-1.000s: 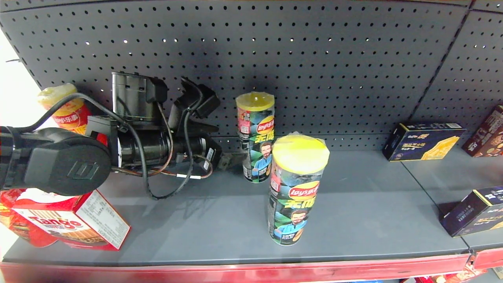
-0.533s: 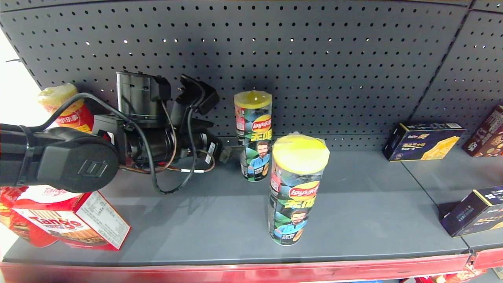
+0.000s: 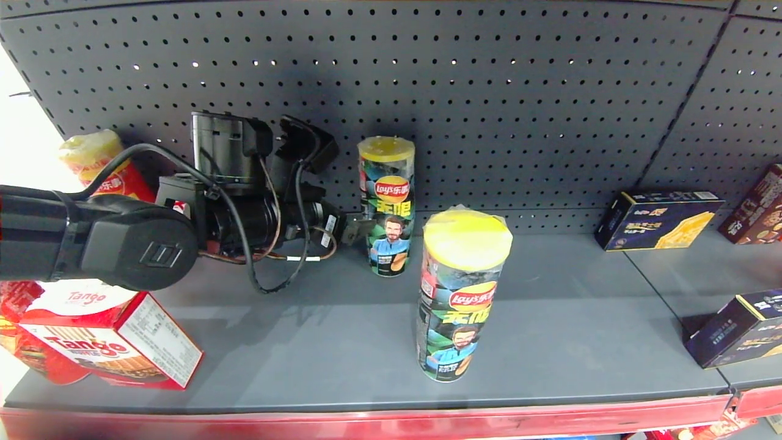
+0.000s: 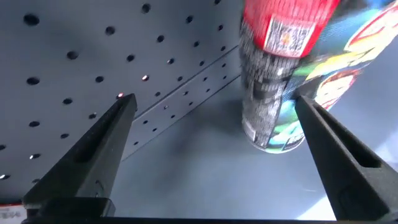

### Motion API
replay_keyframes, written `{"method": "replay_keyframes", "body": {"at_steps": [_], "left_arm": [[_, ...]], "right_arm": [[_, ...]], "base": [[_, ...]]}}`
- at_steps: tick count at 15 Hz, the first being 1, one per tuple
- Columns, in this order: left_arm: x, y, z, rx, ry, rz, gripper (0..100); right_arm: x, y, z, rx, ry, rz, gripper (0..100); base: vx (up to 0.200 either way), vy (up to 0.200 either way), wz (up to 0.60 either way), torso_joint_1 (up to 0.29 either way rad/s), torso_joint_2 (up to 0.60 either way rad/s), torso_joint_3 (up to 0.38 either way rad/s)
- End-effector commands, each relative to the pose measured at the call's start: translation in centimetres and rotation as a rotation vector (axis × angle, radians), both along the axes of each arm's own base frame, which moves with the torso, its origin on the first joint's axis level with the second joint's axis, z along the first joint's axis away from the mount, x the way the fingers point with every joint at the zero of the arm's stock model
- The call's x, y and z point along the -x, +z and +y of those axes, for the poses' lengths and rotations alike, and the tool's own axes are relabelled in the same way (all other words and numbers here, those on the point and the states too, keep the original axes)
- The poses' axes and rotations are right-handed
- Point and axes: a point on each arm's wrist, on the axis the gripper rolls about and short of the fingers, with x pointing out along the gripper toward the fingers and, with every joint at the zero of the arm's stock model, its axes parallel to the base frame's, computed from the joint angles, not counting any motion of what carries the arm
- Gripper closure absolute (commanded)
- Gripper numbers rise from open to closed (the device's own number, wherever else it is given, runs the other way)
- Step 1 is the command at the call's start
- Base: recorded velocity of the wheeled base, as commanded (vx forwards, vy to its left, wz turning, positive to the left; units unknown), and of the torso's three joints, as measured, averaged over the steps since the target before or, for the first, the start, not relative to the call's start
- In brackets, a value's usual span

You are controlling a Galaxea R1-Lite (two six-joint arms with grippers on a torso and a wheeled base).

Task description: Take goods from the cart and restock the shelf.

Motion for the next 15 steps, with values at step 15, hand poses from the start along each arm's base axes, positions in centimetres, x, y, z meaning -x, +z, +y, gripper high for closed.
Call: {"method": "replay_keyframes", "body": {"at_steps": [15], "left_arm": [[-1.4, -3.0, 1.0, -0.096, 0.103, 0.014, 0]], "right_arm": [[0.0, 0.0, 0.0, 0.001, 0.002, 0.001, 0]], "base": [[0.0, 0.0, 0.0, 0.0, 0.0, 0.0]]}}
